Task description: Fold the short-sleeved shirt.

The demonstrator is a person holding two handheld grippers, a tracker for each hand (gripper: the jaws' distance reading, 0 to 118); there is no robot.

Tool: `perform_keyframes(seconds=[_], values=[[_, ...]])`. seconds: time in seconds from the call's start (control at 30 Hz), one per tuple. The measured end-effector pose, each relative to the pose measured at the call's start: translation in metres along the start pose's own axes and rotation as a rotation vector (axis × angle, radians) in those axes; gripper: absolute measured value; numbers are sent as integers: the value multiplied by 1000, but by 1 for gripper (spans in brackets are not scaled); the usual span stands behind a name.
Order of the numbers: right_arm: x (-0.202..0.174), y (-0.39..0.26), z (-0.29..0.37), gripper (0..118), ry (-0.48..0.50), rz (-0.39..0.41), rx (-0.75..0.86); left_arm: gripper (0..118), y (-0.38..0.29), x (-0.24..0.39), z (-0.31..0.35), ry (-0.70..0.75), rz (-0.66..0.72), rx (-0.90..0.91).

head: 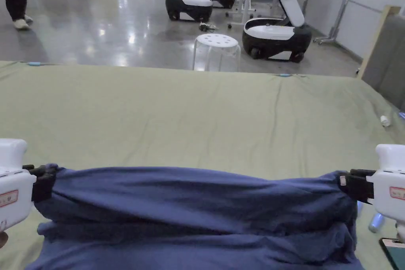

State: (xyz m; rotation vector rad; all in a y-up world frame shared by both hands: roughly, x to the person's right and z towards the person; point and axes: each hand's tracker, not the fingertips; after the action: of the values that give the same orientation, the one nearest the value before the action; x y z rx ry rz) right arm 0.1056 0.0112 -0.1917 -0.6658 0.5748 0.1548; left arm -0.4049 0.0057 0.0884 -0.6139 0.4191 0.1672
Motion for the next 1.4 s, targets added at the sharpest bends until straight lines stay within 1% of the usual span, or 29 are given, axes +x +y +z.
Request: perform_keyframes(seconds=[0.07, 0.13, 0.23, 0.3, 0.33, 0.37, 0.4, 0.43, 0.47, 0.5, 0.53, 0.63, 0.67, 0.73, 0.77, 0.8, 0.83, 0.87, 0.9, 0.93, 0.97, 1.0, 1.07, 1.1, 1.2, 1.3, 1.33, 1.37, 1.4], values=[[-1, -28, 14, 2, 15, 15, -57, 8, -25, -6, 11, -2, -25, -63], [-2, -57, 16, 2, 2, 32, -130, 8, -50, -9, 15, -31, -19, -144], [-4, -95, 2, 2, -7, -13, -267, 8, -81, -5, 8, -20, -25, -235], [-5, -107, -6, 2, -34, -30, -279, 8, -89, 0, 1, -2, -30, -245], [-7, -107, -7, 3, -33, -24, -276, 9, -91, 3, -2, 4, -34, -255], [-9, -107, -5, 3, -37, -27, -263, 20, -91, 3, -7, 17, -32, -246], [-9, -102, -1, 22, -34, -30, -214, 49, -88, 3, -4, 40, -22, -220], [-11, -96, 5, 49, -33, -36, -171, 73, -84, 5, 3, 68, -18, -172], [-14, -89, 12, 83, -29, -39, -137, 87, -79, 8, 11, 48, -16, -124], [-19, -82, 20, 111, -16, -32, -92, 91, -73, 14, 20, 32, -4, -61], [-24, -75, 27, 118, 4, -27, -36, 91, -67, 21, 28, 16, 5, 15], [-51, -58, 43, 118, 65, -20, 248, 91, -52, 52, 42, -48, -11, 268], [-61, -53, 44, 118, 50, -13, 312, 91, -49, 61, 42, -45, -15, 331], [-82, -48, 44, 118, -6, -2, 438, 90, -43, 79, 37, 20, -39, 425], [-89, -46, 44, 115, -5, -1, 473, 89, -43, 88, 35, 50, -58, 463], [-96, -45, 41, 104, -10, -10, 499, 83, -41, 94, 32, 83, -61, 463], [-99, -45, 40, 85, 5, -15, 512, 67, -41, 97, 31, 84, -59, 461], [-102, -46, 39, 52, 32, -24, 515, 40, -41, 100, 30, 72, -51, 451], [-103, -48, 37, 52, 39, -33, 511, 28, -41, 98, 25, 53, -43, 429], [-106, -49, 34, 40, 28, -27, 508, 19, -42, 100, 25, 42, -38, 410], [-109, -51, 32, 20, -12, -5, 508, 12, -42, 101, 25, 46, -47, 391], [-111, -53, 30, 8, -26, 12, 511, 11, -44, 103, 26, 49, -54, 387], [-107, -55, 30, 8, 64, -18, 492, 11, -45, 97, 27, -18, -59, 351], [-108, -55, 29, 8, 59, -28, 477, 11, -44, 95, 29, 0, -56, 357], [-108, -53, 29, 8, 38, -8, 480, 11, -41, 83, 38, 13, -53, 356], [-111, -52, 33, 8, 38, 10, 477, 13, -34, 45, 46, -45, 46, 327], [-114, -52, 36, 8, 35, 25, 486, 21, -35, 26, 47, -85, 67, 309], [-115, -51, 38, 8, 36, 31, 486, 39, -35, 11, 47, -96, 85, 273], [-117, -51, 39, 8, 42, 34, 483, 72, -36, -2, 45, -121, 102, 217]])
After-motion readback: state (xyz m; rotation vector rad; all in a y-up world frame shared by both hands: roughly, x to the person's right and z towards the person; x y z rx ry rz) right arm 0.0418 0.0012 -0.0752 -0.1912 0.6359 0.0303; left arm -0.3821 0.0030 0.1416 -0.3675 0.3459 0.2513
